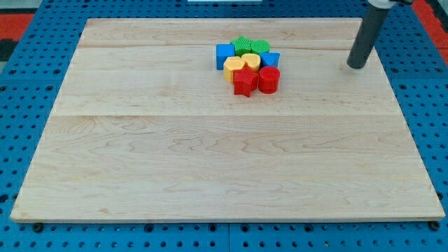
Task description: Slightly push the green star into the blue cube
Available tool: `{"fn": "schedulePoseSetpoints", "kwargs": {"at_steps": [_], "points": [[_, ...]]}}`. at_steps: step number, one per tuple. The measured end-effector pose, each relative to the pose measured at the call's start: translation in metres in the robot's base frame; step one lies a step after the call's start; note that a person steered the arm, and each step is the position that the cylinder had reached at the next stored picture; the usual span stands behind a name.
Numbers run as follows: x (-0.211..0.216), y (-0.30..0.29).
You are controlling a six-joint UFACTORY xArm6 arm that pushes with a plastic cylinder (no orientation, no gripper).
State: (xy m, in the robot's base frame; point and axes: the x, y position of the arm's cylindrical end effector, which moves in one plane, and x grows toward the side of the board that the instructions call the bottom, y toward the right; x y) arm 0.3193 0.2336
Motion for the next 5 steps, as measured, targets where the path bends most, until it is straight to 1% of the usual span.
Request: {"fn": "schedulePoseSetpoints", "kwargs": {"at_steps": [1, 3, 5], "points": [[-0.012, -0.047], [-0.065, -0.146], [-0.065, -0.237]]}}
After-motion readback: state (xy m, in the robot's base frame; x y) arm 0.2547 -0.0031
